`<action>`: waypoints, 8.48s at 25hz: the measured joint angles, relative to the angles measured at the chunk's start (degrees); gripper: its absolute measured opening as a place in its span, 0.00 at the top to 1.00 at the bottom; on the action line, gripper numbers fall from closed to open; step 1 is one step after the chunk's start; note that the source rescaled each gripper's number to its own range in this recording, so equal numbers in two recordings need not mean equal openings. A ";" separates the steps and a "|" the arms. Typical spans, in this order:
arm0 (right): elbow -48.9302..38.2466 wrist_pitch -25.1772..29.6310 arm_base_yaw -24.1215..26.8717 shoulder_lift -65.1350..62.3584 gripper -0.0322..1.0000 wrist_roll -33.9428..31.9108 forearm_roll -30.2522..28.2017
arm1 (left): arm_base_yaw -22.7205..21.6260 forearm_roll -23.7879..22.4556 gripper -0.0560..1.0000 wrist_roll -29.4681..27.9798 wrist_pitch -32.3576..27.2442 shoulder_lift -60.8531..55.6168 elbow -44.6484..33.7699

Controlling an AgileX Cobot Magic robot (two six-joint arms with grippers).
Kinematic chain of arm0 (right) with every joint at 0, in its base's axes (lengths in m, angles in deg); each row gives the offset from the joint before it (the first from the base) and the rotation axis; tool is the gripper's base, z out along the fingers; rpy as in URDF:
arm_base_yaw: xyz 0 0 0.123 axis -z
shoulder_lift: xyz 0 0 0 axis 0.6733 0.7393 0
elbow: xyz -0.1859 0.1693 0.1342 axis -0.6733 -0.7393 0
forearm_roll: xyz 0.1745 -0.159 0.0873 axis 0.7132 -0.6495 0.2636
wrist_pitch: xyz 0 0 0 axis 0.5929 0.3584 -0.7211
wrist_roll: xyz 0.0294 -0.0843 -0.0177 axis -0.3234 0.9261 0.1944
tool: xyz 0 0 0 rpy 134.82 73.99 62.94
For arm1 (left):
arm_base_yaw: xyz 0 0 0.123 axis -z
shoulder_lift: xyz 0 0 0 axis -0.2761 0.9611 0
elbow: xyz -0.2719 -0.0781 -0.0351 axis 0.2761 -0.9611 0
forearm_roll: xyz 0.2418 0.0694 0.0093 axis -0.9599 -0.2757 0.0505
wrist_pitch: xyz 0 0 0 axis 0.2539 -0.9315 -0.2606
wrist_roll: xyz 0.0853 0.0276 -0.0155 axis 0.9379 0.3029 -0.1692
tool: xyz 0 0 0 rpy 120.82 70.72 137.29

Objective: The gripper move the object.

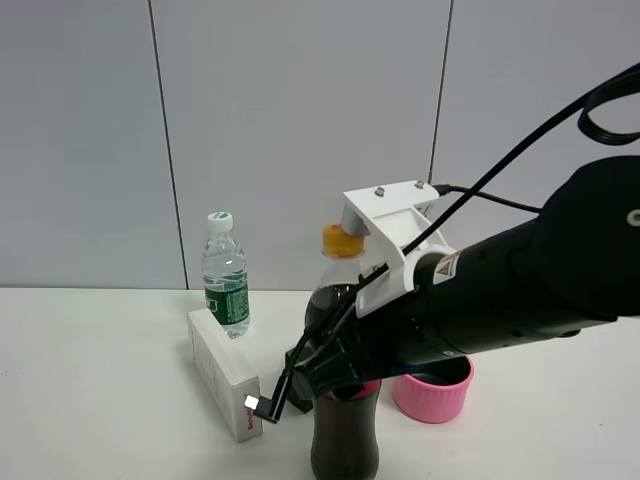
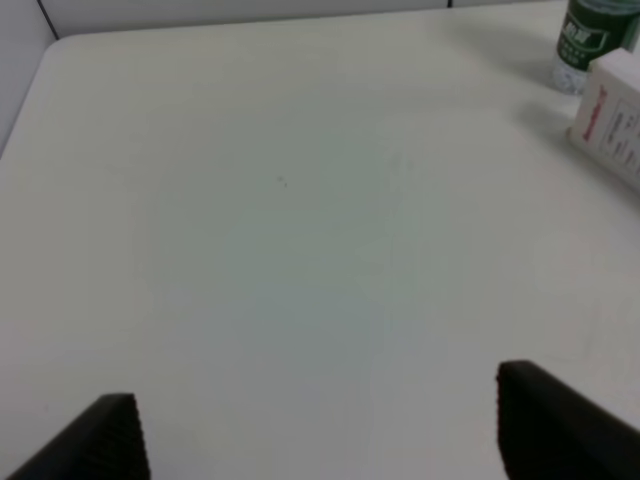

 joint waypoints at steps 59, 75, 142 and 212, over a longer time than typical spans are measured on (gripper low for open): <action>0.56 8.13 -2.36 -8.26 0.58 5.08 -0.51 | 0.00 0.00 0.00 0.00 0.00 0.00 0.00; 0.56 7.42 -0.91 -9.40 0.58 13.04 -0.51 | 0.00 0.00 0.00 0.00 0.00 0.00 0.00; 0.51 63.71 49.00 -74.53 0.29 -18.47 -26.87 | 0.00 0.00 0.00 0.00 0.00 0.00 0.00; -9.80 71.80 48.95 -92.21 0.29 -23.20 -22.60 | 0.00 0.00 0.00 -0.01 0.00 0.00 0.00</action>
